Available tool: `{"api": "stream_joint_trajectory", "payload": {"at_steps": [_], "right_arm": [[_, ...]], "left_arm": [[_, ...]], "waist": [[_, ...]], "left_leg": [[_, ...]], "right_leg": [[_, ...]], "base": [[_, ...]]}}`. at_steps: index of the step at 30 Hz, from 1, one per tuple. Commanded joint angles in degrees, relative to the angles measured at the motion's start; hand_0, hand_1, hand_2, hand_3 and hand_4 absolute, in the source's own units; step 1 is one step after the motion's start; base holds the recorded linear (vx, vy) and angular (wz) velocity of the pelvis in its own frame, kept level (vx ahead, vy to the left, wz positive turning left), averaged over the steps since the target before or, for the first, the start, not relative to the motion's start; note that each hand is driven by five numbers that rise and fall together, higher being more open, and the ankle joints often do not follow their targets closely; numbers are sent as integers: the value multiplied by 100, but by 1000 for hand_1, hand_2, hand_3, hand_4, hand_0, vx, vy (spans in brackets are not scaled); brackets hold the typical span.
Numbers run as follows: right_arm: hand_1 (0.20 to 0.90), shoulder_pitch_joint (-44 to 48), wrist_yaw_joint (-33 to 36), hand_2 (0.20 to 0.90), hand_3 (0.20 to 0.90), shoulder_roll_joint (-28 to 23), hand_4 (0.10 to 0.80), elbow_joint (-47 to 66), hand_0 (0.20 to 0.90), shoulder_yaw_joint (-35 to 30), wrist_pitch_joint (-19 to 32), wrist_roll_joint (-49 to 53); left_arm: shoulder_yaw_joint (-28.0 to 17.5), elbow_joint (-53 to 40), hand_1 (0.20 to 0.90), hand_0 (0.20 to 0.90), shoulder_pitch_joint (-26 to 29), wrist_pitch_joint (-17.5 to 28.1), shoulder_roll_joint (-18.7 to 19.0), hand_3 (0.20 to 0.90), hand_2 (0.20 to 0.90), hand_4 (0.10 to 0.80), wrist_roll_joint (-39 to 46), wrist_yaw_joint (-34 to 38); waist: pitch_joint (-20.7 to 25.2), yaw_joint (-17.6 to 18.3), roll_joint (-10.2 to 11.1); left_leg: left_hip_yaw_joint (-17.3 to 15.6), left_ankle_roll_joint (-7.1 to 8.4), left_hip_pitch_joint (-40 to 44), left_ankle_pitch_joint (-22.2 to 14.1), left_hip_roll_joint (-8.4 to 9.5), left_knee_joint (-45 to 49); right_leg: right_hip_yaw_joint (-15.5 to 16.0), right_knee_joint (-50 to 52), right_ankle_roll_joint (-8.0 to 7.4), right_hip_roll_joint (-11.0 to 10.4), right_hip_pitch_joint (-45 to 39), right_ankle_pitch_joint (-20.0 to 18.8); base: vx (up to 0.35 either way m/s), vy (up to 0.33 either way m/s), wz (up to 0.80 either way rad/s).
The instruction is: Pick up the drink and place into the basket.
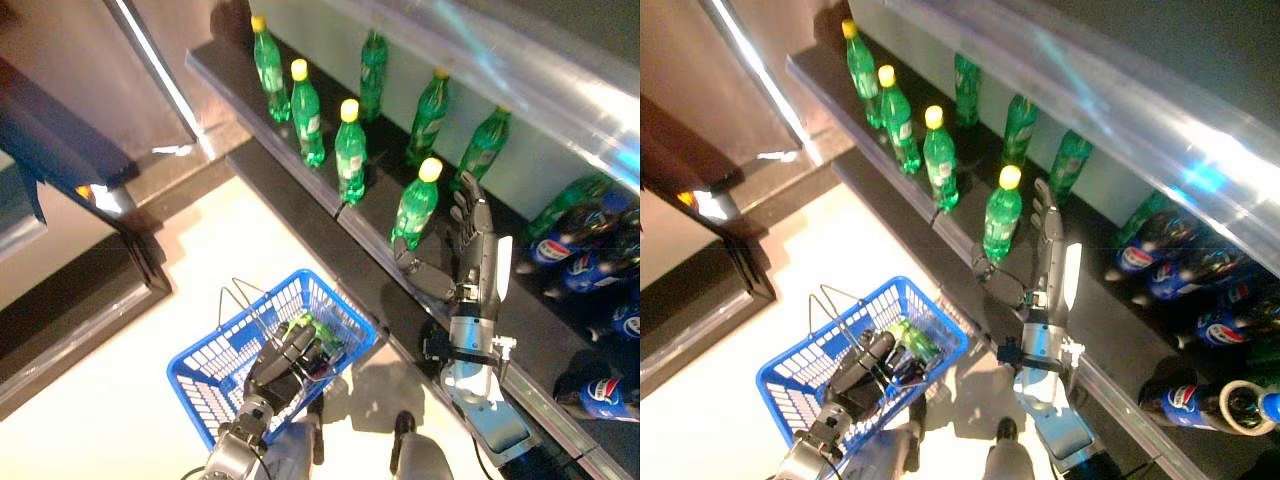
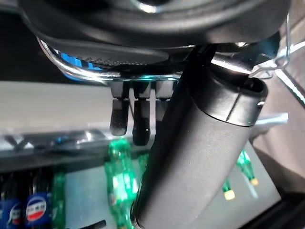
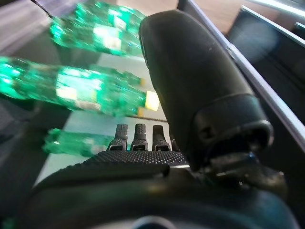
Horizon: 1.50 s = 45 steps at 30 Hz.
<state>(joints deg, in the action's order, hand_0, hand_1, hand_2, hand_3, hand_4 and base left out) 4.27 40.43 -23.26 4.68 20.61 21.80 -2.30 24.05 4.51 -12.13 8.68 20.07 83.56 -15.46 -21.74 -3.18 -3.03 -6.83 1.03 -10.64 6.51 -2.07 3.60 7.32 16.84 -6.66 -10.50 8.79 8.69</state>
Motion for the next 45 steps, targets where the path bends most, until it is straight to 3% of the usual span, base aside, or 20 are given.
{"api": "stream_joint_trajectory", "payload": {"at_steps": [1,15,34,45], "right_arm": [[900,675,297,900,900,-156,800,560,900,-53,584,-279],[900,875,2002,900,900,306,800,565,900,-472,471,-868],[900,1109,1242,900,900,800,800,-90,900,-399,669,250],[900,1448,1972,900,900,965,800,-593,900,-623,636,263]], "left_arm": [[-290,-1839,300,300,996,739,-227,200,300,100,-316,-1246],[-379,-1915,300,300,1079,505,-216,200,300,100,-415,-1159],[-503,-1812,300,300,1132,-140,-102,200,300,100,-509,-1193],[-562,-1715,300,300,1233,-418,51,200,300,100,-475,-1165]], "waist": [[123,-96,153],[-196,-255,116],[-270,-611,117],[-298,-776,165]], "left_leg": [[443,385,-119,-681,-238,1023],[546,442,-349,-713,-290,1240],[807,521,-377,-720,-293,1343],[930,574,-395,-772,-310,1438]], "right_leg": [[10,-739,-256,-359,39,-1215],[112,-809,-322,-429,-51,-1244],[413,-1057,-402,-478,-467,-1309],[563,-1118,-465,-473,-625,-1330]], "base": [[0,0,0],[-1,-16,2],[35,-36,6],[44,-49,8]]}}
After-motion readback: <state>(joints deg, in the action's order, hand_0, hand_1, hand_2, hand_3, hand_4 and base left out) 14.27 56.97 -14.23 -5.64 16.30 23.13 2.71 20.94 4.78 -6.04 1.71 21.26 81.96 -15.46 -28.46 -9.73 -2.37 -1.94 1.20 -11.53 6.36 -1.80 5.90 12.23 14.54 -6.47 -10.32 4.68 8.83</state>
